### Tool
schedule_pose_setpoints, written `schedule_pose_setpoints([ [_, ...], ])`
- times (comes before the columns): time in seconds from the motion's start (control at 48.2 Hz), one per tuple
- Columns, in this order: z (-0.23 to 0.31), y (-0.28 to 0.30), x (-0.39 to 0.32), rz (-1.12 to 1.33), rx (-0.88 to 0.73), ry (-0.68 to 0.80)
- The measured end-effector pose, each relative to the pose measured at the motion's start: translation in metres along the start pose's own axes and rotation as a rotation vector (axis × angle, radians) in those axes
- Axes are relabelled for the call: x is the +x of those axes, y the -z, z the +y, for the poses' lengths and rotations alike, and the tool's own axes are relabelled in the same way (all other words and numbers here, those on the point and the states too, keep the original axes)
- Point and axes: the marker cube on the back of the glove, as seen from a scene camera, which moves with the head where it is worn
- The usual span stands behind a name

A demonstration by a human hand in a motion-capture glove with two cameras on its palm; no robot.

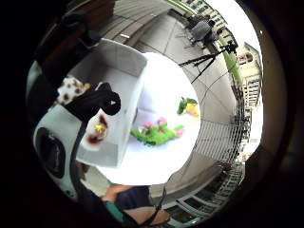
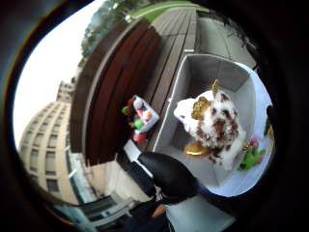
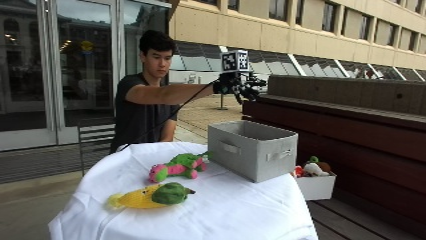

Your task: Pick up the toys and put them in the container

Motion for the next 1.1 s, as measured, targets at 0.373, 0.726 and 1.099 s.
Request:
schedule_pose_setpoints([
  [0.373, 0.042, 0.015, 0.091, 0.133, 0.017, -0.016],
  [0.726, 0.102, -0.047, 0.214, 0.134, -0.05, -0.118],
  [1.099, 0.138, -0.143, 0.244, 0.074, -0.181, -0.119],
])
